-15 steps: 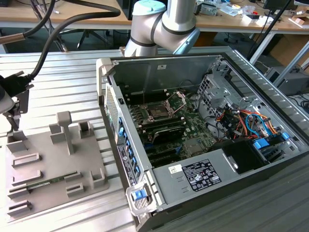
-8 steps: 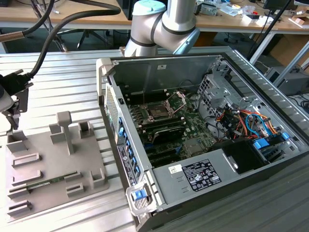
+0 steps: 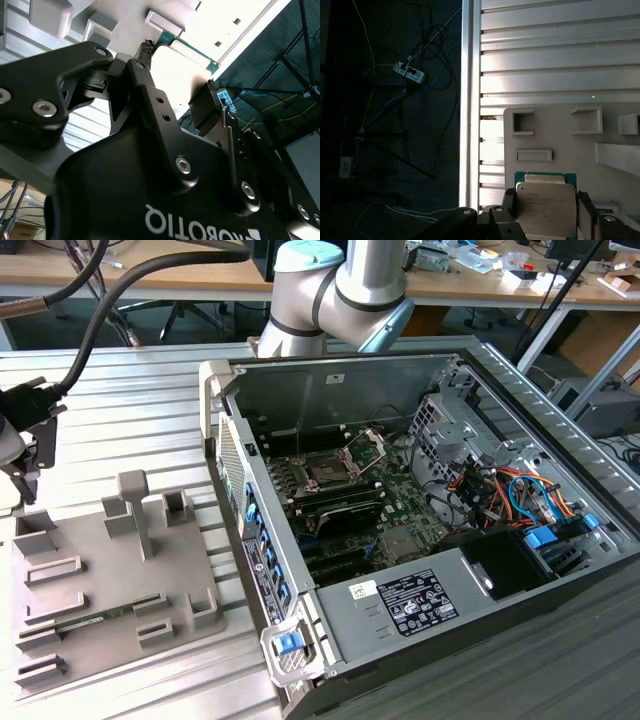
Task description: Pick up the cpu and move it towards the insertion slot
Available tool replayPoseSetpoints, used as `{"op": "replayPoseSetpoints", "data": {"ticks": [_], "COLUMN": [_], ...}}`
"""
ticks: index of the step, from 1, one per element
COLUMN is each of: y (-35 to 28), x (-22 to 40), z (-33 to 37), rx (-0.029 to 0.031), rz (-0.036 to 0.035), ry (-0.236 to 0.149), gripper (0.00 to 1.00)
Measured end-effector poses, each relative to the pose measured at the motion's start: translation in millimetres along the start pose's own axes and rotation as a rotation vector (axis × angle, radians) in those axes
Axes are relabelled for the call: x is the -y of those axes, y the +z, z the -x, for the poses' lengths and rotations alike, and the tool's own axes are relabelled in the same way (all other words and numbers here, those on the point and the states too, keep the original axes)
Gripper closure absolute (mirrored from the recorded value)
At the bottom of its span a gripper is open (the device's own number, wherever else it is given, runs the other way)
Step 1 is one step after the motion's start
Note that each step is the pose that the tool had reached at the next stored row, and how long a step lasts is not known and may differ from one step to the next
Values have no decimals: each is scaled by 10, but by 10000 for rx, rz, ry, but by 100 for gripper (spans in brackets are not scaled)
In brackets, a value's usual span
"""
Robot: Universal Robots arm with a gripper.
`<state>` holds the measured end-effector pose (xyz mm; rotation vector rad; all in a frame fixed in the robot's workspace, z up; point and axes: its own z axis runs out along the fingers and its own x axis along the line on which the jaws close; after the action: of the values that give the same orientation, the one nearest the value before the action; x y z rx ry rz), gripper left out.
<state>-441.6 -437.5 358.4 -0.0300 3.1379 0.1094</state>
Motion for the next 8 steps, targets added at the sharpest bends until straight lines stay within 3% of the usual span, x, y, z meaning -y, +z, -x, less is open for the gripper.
{"op": "replayPoseSetpoints", "data": {"ticks": [8], "y": [-58], "x": [-4], "z": [0], "rx": [1], "rz": [34], "ry": [0], "gripper": [45]}}
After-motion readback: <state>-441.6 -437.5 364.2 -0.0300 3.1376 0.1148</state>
